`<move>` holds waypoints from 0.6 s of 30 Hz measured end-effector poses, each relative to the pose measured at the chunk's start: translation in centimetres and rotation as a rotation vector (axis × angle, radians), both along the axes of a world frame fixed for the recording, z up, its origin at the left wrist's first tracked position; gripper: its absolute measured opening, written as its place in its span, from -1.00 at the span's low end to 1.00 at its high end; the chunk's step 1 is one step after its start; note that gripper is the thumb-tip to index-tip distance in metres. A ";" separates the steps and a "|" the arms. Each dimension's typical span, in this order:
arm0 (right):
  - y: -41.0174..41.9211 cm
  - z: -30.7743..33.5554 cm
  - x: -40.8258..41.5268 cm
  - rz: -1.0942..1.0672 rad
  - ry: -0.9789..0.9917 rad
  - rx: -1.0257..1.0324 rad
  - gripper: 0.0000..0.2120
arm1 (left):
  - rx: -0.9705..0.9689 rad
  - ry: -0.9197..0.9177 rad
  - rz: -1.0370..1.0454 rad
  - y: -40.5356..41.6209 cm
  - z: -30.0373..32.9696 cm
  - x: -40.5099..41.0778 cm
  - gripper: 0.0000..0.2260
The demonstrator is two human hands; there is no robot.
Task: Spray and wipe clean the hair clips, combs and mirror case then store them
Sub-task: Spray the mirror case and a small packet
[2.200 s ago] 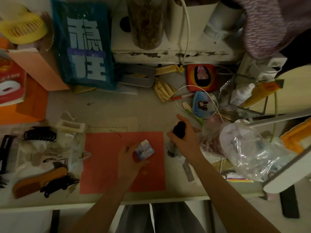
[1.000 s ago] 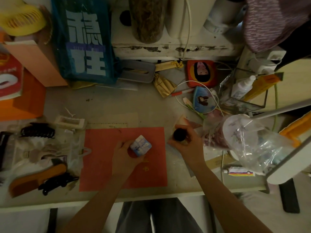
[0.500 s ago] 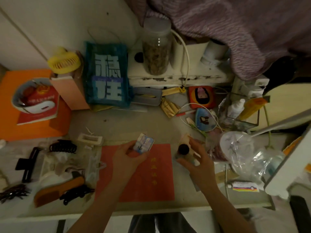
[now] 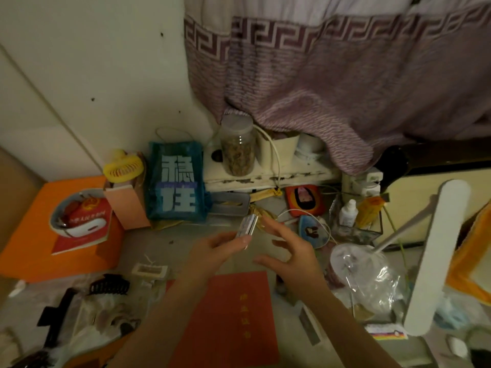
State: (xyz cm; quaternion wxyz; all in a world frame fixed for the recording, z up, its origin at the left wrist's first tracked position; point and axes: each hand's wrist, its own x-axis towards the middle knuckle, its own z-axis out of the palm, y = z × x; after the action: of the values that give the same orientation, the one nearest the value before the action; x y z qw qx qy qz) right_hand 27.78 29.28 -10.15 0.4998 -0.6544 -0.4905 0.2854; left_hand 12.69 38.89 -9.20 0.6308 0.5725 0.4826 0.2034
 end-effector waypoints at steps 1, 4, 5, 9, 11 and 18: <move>0.2 0.5 0.0 0.013 0.008 0.010 -0.31 | -0.009 -0.007 -0.013 -0.1 0.6 0.1 -0.58; 0.6 1.9 0.0 0.040 0.012 0.049 -0.27 | -0.004 -0.033 -0.043 0.1 2.1 0.2 -0.50; 0.7 2.2 0.0 0.047 0.009 0.063 -0.26 | 0.010 -0.033 -0.053 0.1 2.6 0.3 -0.50; 1.1 3.0 0.1 0.056 0.006 0.110 -0.24 | 0.028 -0.056 -0.121 0.1 4.2 0.4 -0.44; 1.4 3.2 0.3 0.051 0.003 0.131 -0.25 | 0.033 -0.058 -0.172 0.2 4.8 0.4 -0.49; 1.9 4.3 0.6 0.027 -0.003 0.229 -0.38 | 0.172 0.001 -0.248 0.3 6.2 0.5 -0.70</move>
State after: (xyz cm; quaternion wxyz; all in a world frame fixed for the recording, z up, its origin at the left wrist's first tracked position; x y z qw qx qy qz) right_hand 28.41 31.19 -5.83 0.5667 -0.5866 -0.5295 0.2332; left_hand 13.17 39.16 -3.00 0.5994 0.6799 0.3891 0.1644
